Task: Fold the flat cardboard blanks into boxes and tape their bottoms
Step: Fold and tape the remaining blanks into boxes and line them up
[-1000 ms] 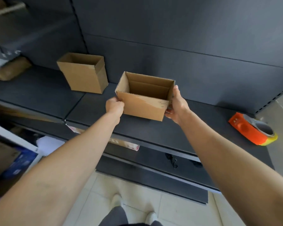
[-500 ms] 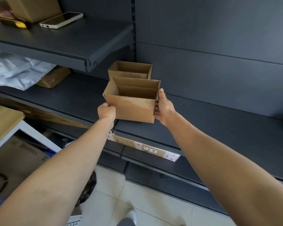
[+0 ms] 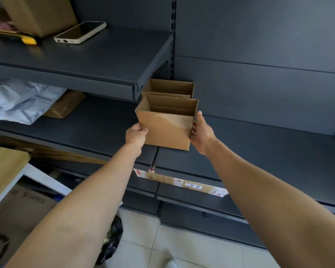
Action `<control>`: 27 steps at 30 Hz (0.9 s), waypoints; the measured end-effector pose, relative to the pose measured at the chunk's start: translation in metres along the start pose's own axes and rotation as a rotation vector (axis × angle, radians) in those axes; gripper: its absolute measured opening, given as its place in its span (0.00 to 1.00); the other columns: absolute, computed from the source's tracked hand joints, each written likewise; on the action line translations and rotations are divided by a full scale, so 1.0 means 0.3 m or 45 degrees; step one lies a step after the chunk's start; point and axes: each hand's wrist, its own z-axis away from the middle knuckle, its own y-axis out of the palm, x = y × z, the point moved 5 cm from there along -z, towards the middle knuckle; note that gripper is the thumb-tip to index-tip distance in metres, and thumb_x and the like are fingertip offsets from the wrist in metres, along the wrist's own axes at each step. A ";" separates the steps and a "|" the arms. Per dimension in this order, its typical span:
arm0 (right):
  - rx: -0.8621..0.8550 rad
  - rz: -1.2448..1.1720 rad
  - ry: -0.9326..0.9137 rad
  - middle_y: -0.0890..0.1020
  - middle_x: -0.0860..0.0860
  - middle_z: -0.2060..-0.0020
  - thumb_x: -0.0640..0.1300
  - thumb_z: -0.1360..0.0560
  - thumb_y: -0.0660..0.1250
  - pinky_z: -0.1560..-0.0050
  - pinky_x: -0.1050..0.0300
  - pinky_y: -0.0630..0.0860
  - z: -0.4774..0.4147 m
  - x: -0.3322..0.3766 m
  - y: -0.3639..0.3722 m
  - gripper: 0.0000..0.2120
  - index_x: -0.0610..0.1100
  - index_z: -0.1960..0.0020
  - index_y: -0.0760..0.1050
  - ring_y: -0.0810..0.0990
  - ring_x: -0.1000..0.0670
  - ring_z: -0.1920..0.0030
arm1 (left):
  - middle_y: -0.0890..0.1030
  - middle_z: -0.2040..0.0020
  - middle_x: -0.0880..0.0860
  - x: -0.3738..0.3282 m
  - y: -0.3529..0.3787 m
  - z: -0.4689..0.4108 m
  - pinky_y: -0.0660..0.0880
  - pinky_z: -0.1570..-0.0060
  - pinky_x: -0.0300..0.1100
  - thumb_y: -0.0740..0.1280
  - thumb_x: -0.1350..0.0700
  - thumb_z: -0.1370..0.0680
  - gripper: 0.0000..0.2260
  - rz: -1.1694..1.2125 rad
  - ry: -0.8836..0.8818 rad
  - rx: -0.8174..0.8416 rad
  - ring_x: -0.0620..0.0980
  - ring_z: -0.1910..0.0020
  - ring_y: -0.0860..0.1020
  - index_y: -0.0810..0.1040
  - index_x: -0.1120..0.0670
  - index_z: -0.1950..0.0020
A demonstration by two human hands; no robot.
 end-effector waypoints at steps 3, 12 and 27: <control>0.012 0.007 0.005 0.74 0.48 0.34 0.59 0.19 0.52 0.42 0.58 0.70 0.009 -0.002 -0.010 0.28 0.41 0.29 0.66 0.75 0.50 0.40 | 0.73 0.32 0.54 0.004 -0.010 0.004 0.68 0.32 0.50 0.64 0.62 0.21 0.21 -0.039 -0.018 0.000 0.52 0.35 0.73 0.68 0.57 0.28; -0.329 0.601 -0.295 0.77 0.48 0.47 0.53 0.19 0.56 0.45 0.53 0.69 0.139 0.073 -0.058 0.19 0.42 0.34 0.70 0.75 0.46 0.41 | 0.72 0.32 0.57 -0.019 -0.063 0.172 0.66 0.40 0.38 0.61 0.61 0.20 0.18 -0.376 0.212 -0.099 0.53 0.35 0.72 0.68 0.59 0.29; 0.391 2.054 -1.312 0.72 0.41 0.34 0.54 0.22 0.62 0.32 0.46 0.64 0.769 0.115 0.119 0.27 0.38 0.30 0.66 0.67 0.41 0.32 | 0.69 0.34 0.55 -0.187 -0.173 1.051 0.68 0.37 0.46 0.61 0.57 0.20 0.18 -1.157 0.895 -0.438 0.54 0.38 0.72 0.68 0.58 0.29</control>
